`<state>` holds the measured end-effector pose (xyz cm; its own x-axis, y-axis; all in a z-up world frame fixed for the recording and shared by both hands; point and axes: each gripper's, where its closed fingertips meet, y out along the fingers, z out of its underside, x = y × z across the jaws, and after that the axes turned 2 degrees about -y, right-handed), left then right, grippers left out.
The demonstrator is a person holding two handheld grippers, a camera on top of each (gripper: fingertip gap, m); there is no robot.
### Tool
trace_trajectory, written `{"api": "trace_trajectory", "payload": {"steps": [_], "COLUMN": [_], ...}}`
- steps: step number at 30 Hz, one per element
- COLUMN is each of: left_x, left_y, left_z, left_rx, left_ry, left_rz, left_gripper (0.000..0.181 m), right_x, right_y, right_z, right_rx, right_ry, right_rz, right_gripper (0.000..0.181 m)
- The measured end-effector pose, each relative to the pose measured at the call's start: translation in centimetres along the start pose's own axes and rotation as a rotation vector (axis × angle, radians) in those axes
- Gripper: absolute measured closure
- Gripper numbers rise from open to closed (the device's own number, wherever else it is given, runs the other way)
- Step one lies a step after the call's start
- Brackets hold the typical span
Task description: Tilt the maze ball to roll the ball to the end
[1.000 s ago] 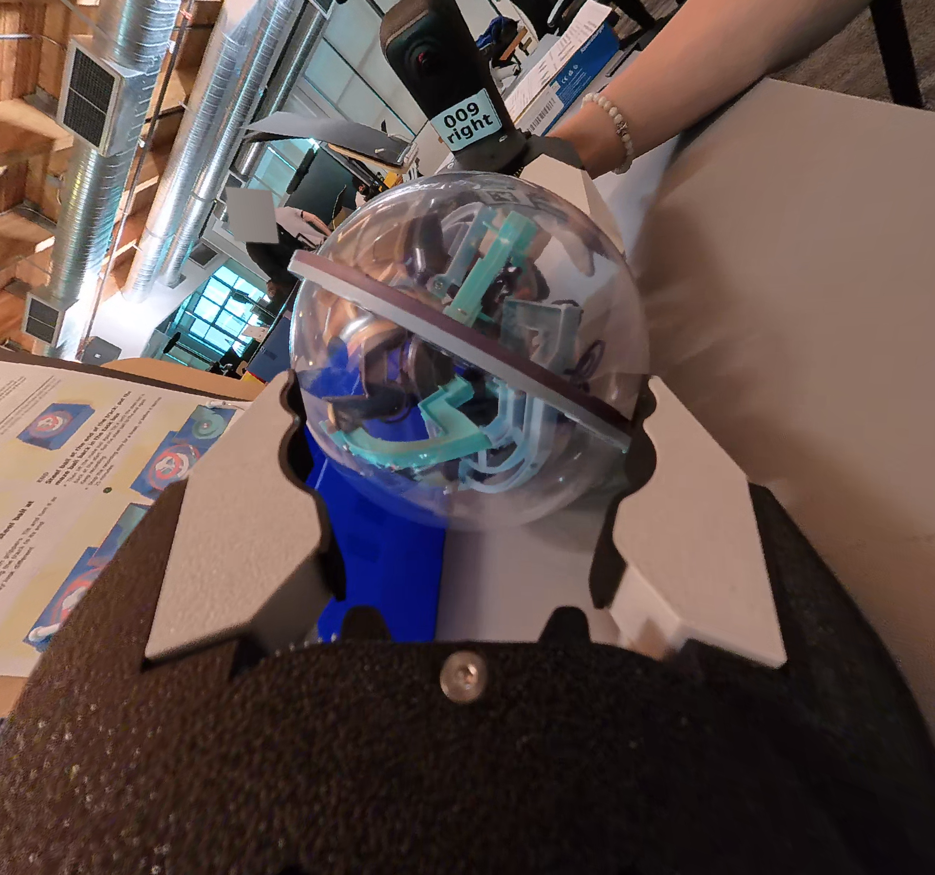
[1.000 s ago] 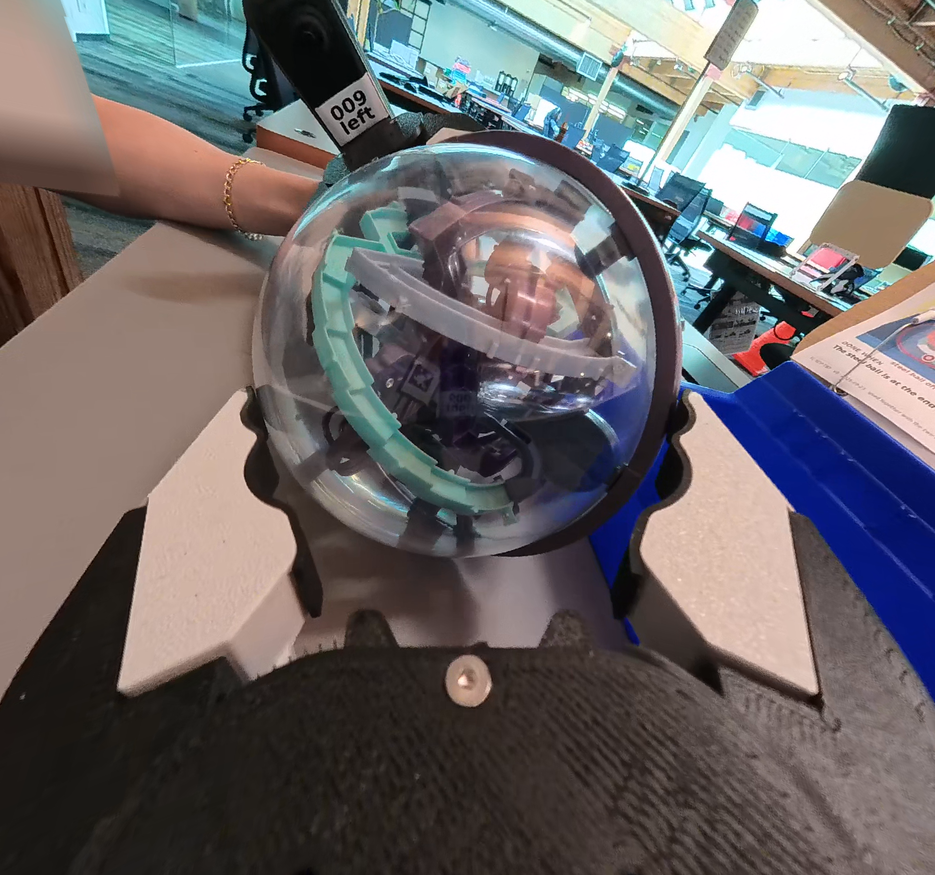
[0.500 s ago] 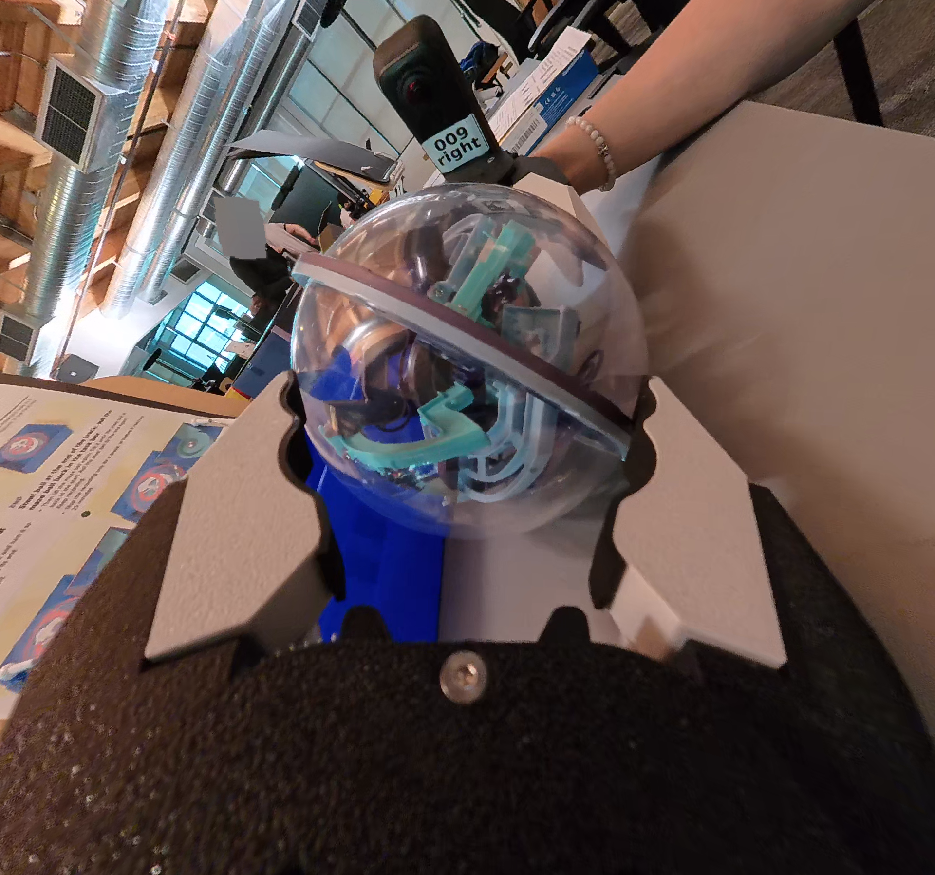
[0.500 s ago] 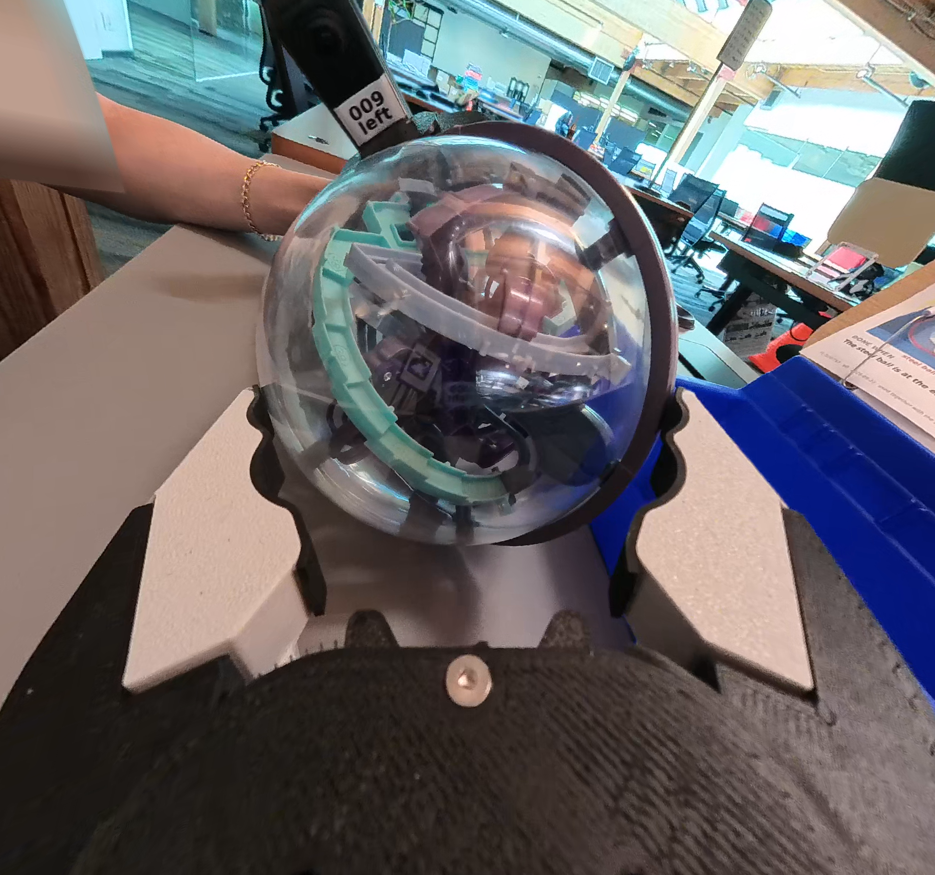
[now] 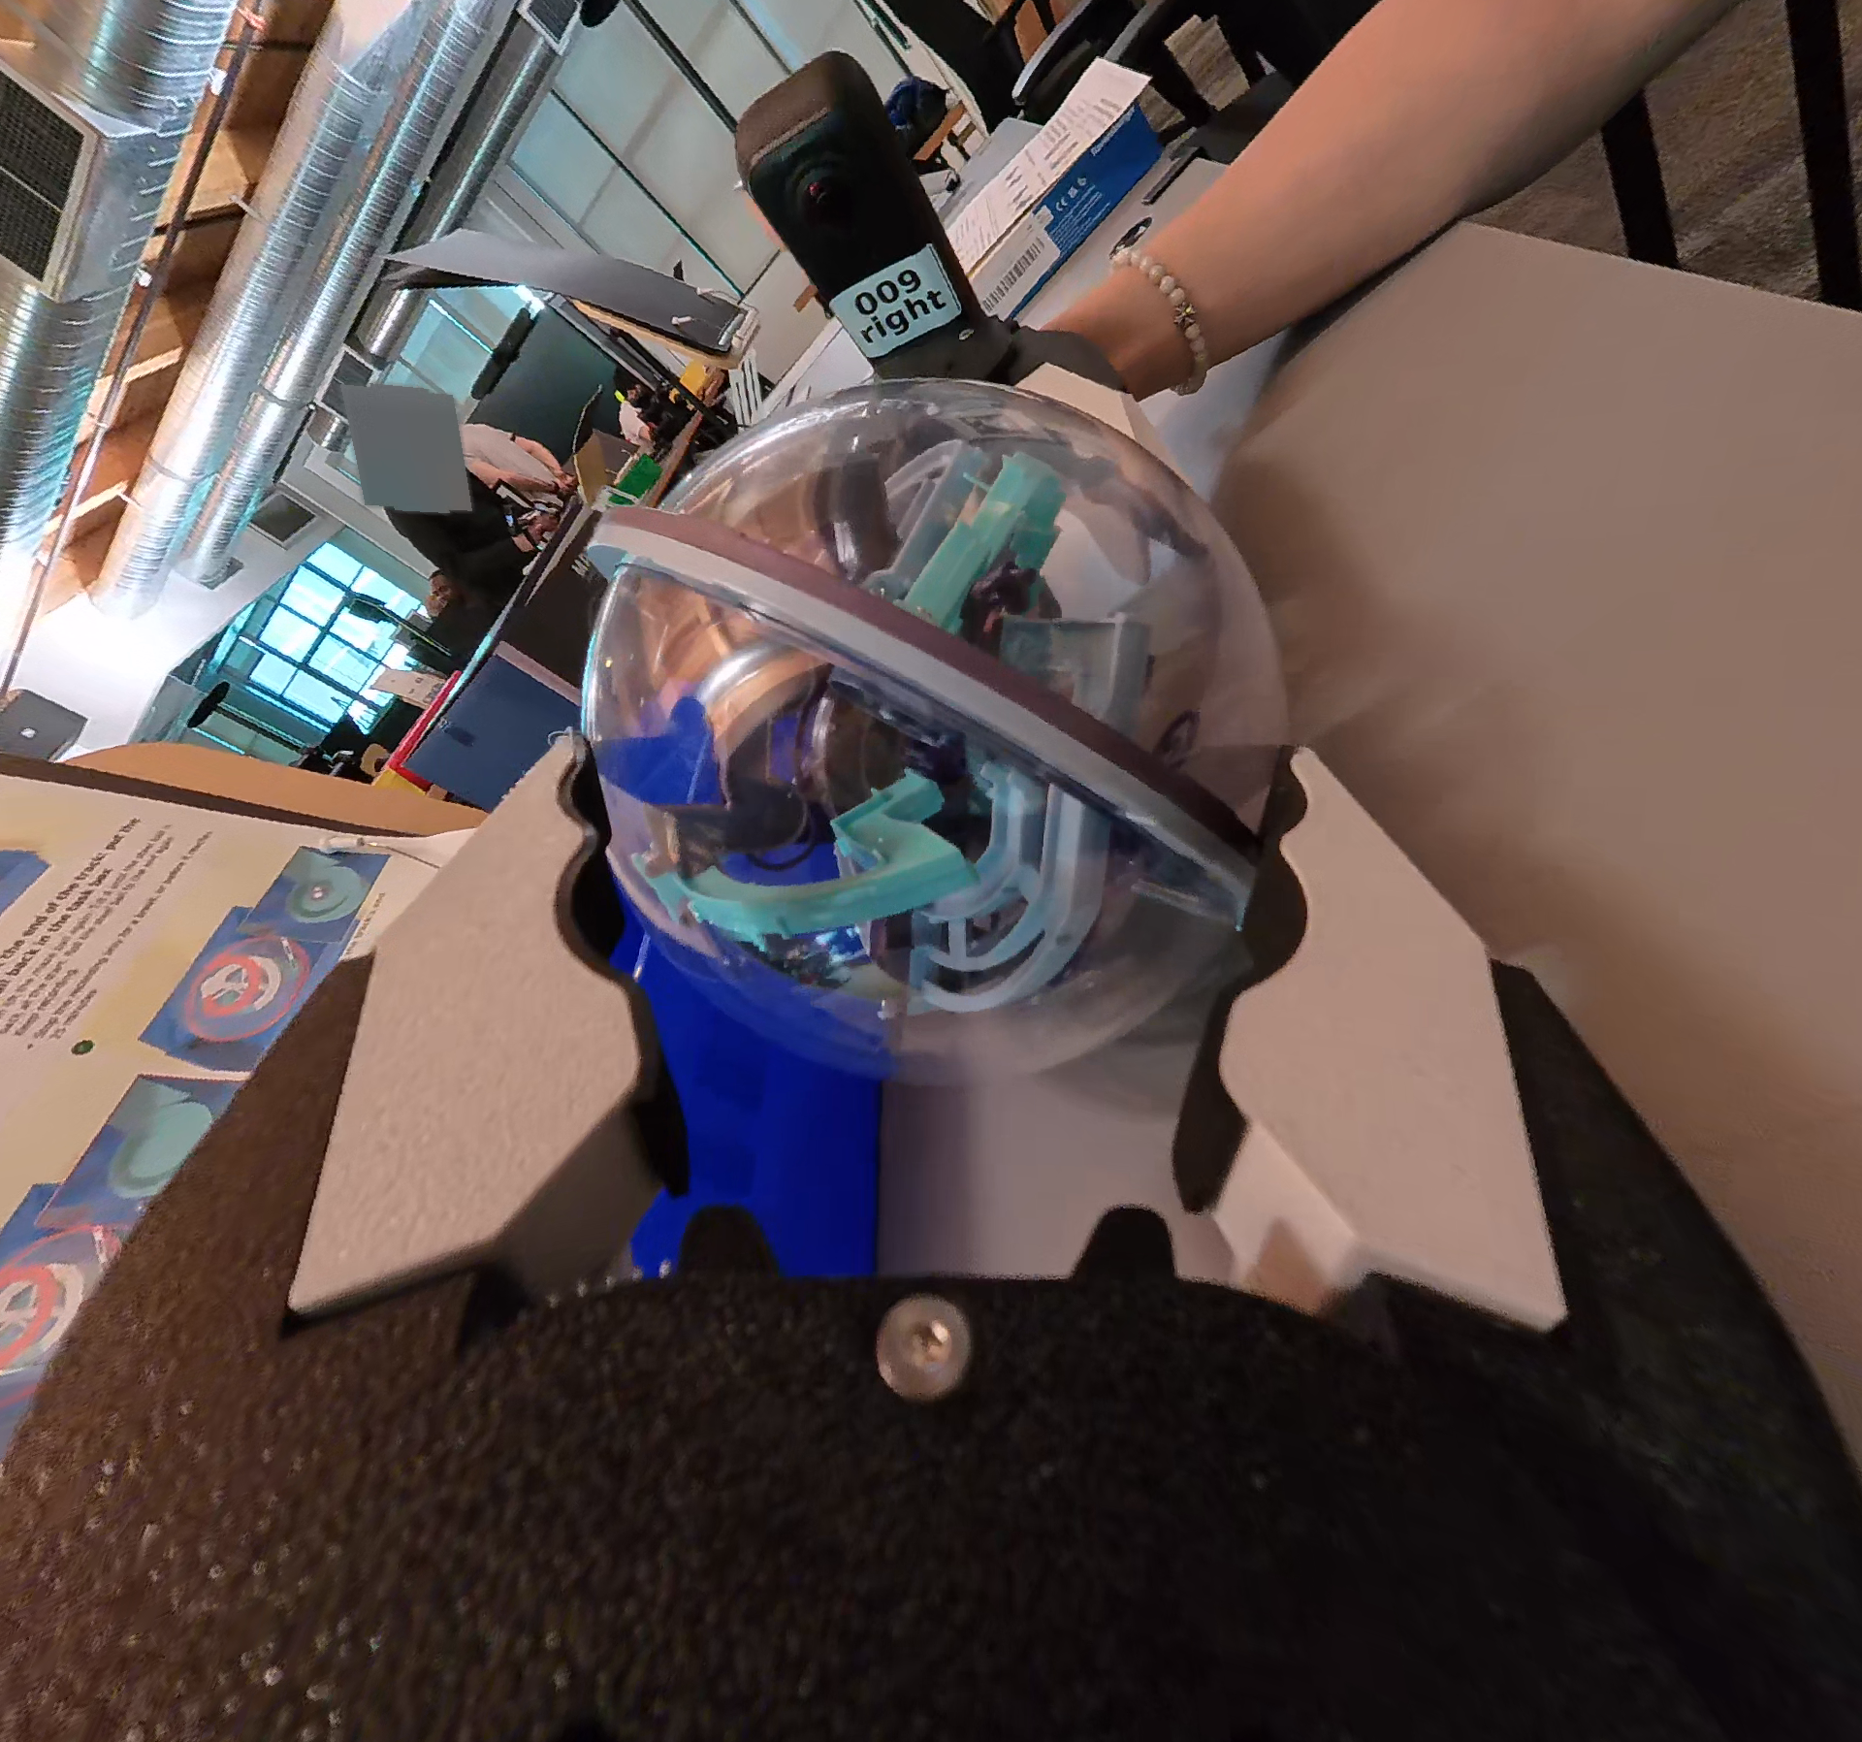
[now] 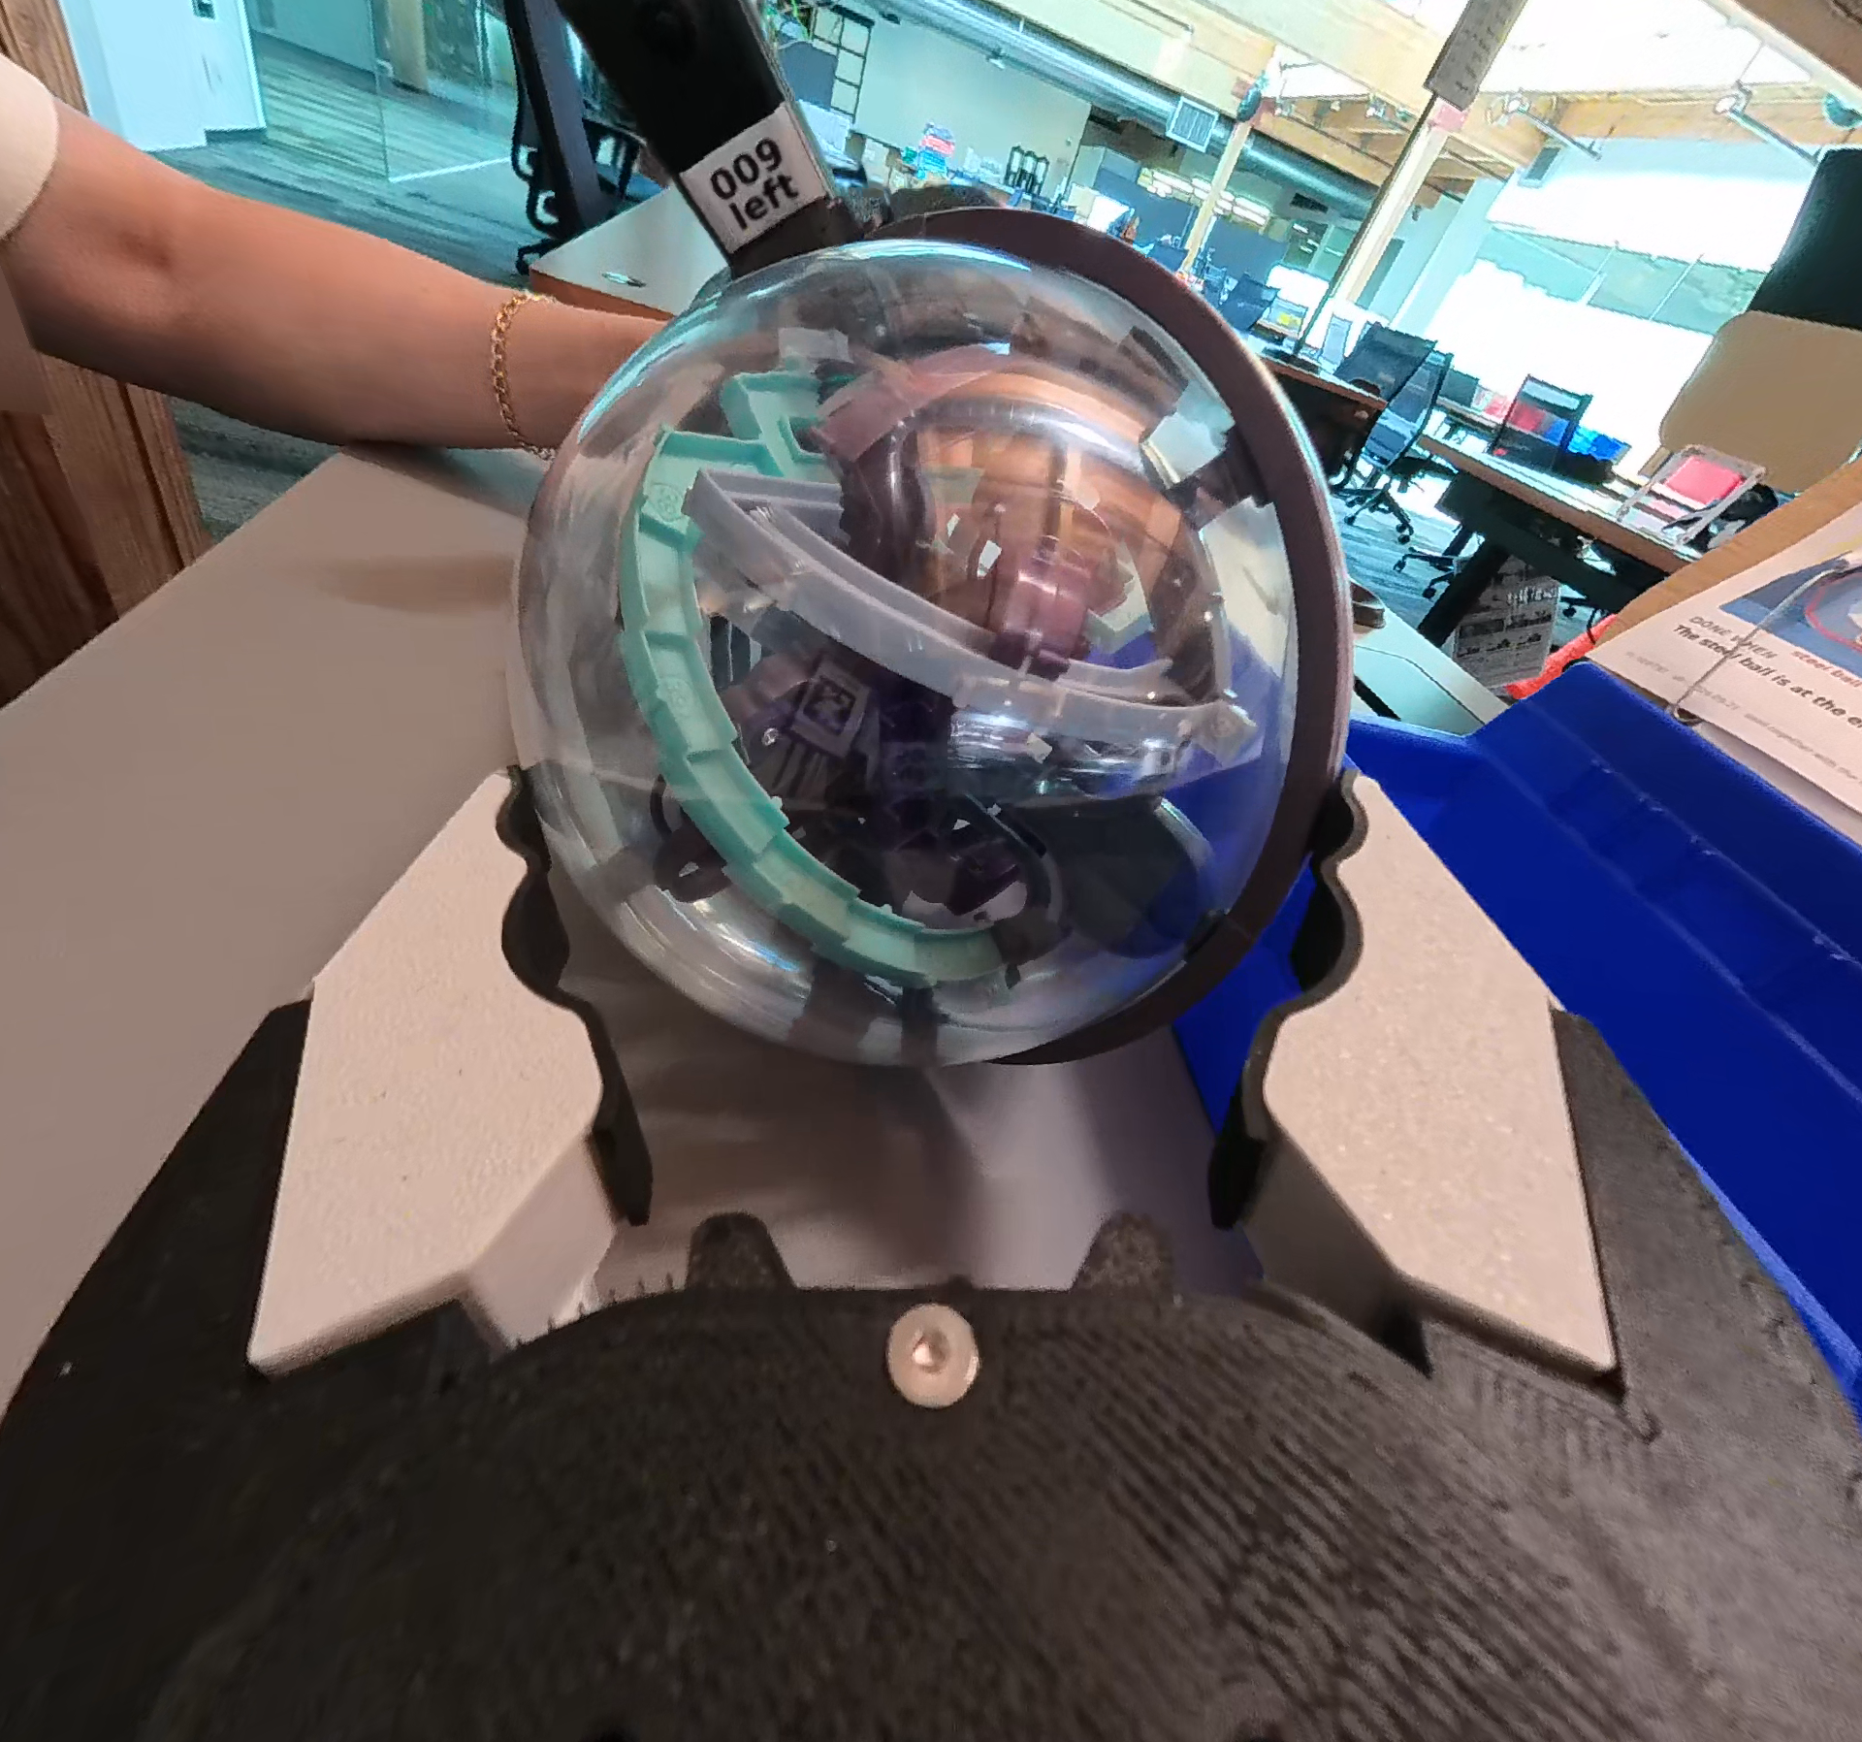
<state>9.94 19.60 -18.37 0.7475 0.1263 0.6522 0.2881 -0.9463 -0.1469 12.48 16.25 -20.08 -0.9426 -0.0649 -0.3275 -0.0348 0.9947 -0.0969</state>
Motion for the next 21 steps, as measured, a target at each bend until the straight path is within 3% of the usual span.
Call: {"api": "trace_trajectory", "payload": {"steps": [12,21], "left_x": [0.5,0.9], "left_y": [2.5,1.6], "left_z": [-1.1,-0.5], "left_rx": [-0.029,-0.101], "left_ry": [0.003,-0.072], "left_rz": [0.084,0.001], "left_gripper": [0.057,0.058], "right_x": [-0.9,-0.9], "right_y": [-2.0,-1.1], "right_z": [2.1,1.5], "right_rx": [0.13,0.094], "right_ry": [-0.033,0.002], "right_rz": [-0.001,0.017], "right_gripper": [0.037,0.034]}}
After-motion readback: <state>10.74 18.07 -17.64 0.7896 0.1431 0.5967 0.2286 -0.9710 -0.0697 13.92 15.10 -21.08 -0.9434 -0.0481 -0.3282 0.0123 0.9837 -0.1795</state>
